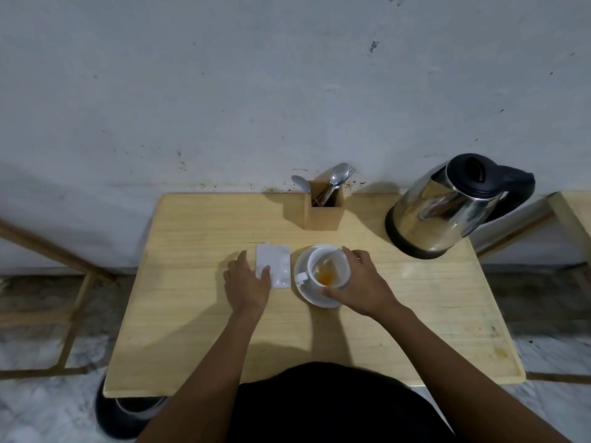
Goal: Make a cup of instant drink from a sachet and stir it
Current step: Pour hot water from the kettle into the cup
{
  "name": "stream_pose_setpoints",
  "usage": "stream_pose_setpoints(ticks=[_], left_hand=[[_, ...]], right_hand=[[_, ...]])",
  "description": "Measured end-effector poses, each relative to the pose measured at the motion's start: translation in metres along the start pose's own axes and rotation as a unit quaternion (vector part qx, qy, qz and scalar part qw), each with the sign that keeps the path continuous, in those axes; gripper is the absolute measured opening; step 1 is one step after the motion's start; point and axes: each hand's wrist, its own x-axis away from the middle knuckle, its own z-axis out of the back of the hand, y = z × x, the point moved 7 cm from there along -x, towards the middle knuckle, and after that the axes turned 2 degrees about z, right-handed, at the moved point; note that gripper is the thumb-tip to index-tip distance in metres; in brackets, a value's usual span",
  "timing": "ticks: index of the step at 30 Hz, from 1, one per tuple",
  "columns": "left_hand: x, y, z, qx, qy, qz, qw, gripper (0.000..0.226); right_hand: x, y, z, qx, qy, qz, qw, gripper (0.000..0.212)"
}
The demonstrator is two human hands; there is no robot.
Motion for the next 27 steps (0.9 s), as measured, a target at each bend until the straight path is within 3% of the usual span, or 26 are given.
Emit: stream_pose_setpoints(ticks=[2, 5, 8, 13, 18, 22, 27], left_hand=[[0.008, 0.009, -0.004, -0.128, 0.021, -0.097, 0.987, 0.060], [0.015, 0.010, -0.020, -0.219, -0.014, -0.194, 0.956, 0.041], [0.017, 0.008, -0.023, -0.255, -0.014, -0.214, 0.943, 0.025], [0.015, 0.009, -0.023, -0.259, -0.020, -0.214, 0.942, 0.024], [0.017, 0.021, -0.016, -0.139, -0.037, -0.196, 0.970, 0.036], [0.035, 0.044, -0.019, 0.082, -0.150, -0.151, 0.974, 0.031], [0.058, 0.067, -0.024, 0.149, -0.178, -0.113, 0.966, 0.024]], right_hand=[[0.000, 0.001, 0.000, -0.002, -0.001, -0.001, 1.000, 0.077], [-0.001, 0.002, -0.002, -0.012, -0.004, -0.002, 1.000, 0.080], [0.000, 0.002, -0.002, -0.019, -0.003, -0.001, 1.000, 0.082], [0.000, 0.001, 0.000, -0.012, -0.003, 0.001, 1.000, 0.087], [0.001, 0.010, 0.010, -0.026, 0.011, -0.001, 1.000, 0.089], [0.009, 0.022, 0.037, -0.088, 0.093, 0.007, 0.992, 0.059], [0.028, 0.034, 0.088, -0.119, 0.192, 0.021, 0.974, 0.036]])
